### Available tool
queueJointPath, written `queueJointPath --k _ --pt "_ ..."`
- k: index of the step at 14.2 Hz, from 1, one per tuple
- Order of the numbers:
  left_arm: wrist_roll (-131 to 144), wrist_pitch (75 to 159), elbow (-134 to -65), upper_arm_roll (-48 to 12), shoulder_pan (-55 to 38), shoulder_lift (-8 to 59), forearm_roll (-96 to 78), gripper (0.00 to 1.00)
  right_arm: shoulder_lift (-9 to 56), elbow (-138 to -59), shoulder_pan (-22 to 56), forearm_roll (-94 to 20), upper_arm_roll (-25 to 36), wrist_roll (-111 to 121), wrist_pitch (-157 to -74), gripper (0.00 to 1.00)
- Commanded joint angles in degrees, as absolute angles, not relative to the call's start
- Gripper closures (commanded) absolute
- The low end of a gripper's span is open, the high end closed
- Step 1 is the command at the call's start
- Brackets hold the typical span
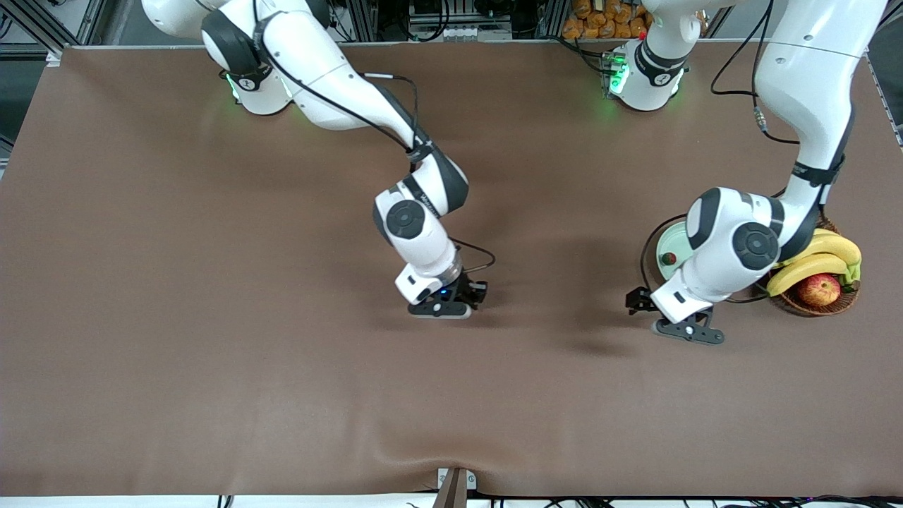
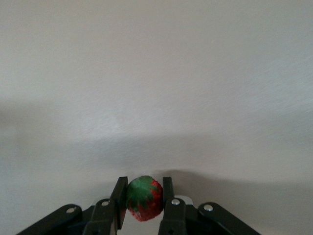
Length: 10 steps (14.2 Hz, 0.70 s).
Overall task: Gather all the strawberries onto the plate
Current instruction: 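Set the last strawberry at the middle while the left gripper returns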
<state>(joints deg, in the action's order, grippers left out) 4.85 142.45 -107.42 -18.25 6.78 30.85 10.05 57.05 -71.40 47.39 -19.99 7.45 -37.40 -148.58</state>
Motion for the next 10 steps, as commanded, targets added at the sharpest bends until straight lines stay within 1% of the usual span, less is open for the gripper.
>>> queueJointPath --k 1,2,3,6,8,10 --pt "9.13 142.29 -105.65 -18.19 3.7 32.34 10.81 0.0 60.55 -67.67 49.48 -20.83 8.0 -41.57 -150.56 0.88" --pt "10.18 142.21 -105.04 -18.19 3.0 32.43 10.81 0.0 60.56 -67.76 49.74 -20.83 8.0 -41.49 -150.56 0.54" --pt "11.5 142.21 -104.86 -18.19 2.03 32.43 10.81 0.0 60.47 -67.85 50.01 -20.92 8.0 -41.57 -150.56 0.01" --pt "14.14 142.21 -103.45 -18.19 -0.61 32.96 10.81 0.0 59.33 -68.2 49.66 -20.48 8.09 -41.31 -150.21 0.0" --pt "15.29 142.21 -102.31 -18.19 -1.84 33.31 10.9 0.0 57.4 -69.25 48.17 -20.21 8.26 -40.87 -149.24 0.0" --pt "15.38 142.21 -100.9 -18.19 -3.68 33.83 10.64 0.0 54.07 -70.48 46.68 -20.21 8.44 -40.34 -145.92 0.0"
